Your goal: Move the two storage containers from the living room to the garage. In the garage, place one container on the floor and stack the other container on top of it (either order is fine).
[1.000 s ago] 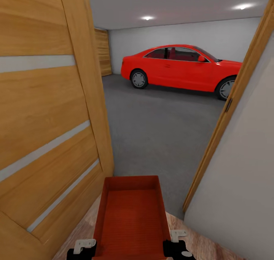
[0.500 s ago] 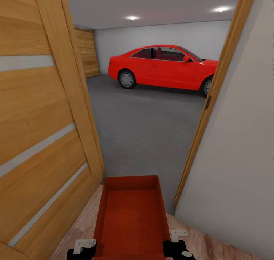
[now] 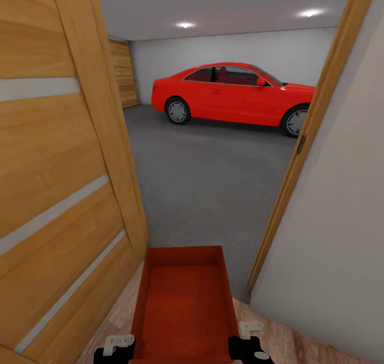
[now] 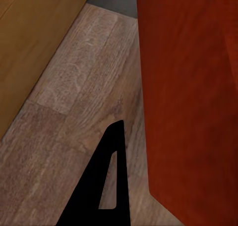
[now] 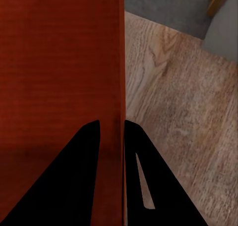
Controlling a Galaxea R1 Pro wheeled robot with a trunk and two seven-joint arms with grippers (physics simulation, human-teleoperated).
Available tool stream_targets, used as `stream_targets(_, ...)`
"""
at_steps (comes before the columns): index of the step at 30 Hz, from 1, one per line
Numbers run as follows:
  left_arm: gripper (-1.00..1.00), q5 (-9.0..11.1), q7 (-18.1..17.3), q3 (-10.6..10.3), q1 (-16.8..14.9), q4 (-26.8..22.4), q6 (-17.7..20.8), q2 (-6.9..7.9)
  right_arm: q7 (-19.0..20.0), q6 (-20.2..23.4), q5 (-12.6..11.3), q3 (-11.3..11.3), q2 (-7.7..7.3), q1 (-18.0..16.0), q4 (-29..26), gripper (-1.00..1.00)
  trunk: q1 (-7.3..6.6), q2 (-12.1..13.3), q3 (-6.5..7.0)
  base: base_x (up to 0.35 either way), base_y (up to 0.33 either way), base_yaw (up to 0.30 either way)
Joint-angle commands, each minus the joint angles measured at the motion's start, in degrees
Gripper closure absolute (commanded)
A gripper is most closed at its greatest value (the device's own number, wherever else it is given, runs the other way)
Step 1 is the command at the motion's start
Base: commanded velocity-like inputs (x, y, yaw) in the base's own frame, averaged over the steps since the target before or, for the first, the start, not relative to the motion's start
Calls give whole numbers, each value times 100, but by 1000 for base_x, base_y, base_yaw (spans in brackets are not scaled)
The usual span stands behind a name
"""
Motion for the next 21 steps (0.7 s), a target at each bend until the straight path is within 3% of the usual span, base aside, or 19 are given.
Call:
stream_targets(1, 100, 18, 4, 49, -3, 5, -16, 1, -36, -17, 10, -11, 0, -5, 2, 100, -1, -2, -4, 18, 32, 0)
stream_targets(21, 100, 14, 2, 48, -3, 5, -16, 1, -37, -17, 10, -11, 0, -5, 2, 100, -1, -2, -4, 106, 61, 0)
